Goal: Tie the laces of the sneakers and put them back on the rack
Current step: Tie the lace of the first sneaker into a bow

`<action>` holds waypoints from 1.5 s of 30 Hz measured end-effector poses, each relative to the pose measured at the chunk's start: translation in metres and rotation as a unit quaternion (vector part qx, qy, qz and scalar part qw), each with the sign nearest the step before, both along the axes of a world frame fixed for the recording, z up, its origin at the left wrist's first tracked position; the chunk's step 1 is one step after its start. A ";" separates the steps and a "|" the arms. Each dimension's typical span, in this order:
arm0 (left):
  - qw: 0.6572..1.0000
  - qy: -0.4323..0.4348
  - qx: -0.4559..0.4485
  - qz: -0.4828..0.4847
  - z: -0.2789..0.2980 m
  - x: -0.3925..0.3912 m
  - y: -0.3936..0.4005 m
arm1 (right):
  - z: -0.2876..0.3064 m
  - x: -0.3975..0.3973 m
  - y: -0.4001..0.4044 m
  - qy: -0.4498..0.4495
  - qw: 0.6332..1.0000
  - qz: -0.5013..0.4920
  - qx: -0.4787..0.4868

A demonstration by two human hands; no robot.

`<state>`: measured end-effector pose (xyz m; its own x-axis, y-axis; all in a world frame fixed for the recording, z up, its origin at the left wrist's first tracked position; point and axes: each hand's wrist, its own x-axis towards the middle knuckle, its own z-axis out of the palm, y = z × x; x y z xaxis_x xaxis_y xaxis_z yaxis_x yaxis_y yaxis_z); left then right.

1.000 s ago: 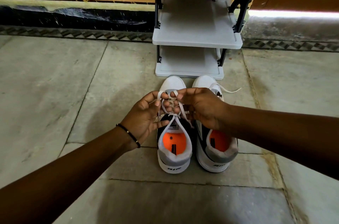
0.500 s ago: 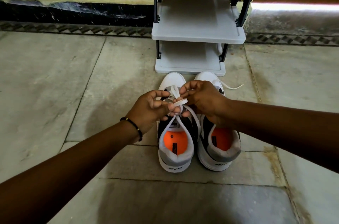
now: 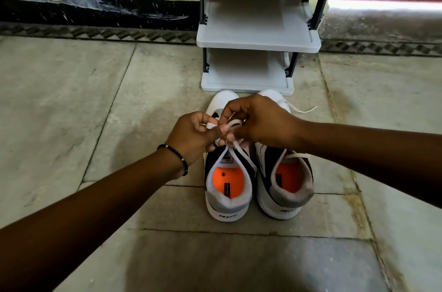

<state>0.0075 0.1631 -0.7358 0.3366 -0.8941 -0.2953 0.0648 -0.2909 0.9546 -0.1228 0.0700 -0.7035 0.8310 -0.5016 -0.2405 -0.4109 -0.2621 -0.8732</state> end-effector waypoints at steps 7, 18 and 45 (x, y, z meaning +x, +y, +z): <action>0.998 -0.037 -0.016 -0.051 0.002 0.000 0.002 | -0.004 -0.004 -0.005 -0.003 0.994 -0.069 0.087; 0.978 -0.161 -0.073 -0.115 0.007 0.004 0.003 | 0.001 0.004 0.000 0.039 0.994 -0.094 0.049; 0.993 -0.027 -0.063 -0.094 -0.001 0.003 0.002 | 0.000 0.000 -0.001 0.022 0.986 -0.002 -0.167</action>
<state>0.0106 0.1648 -0.7369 0.1732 -0.9712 -0.1637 -0.0325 -0.1717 0.9846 -0.1232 0.0689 -0.7034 0.8215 -0.5620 -0.0965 -0.4477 -0.5308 -0.7196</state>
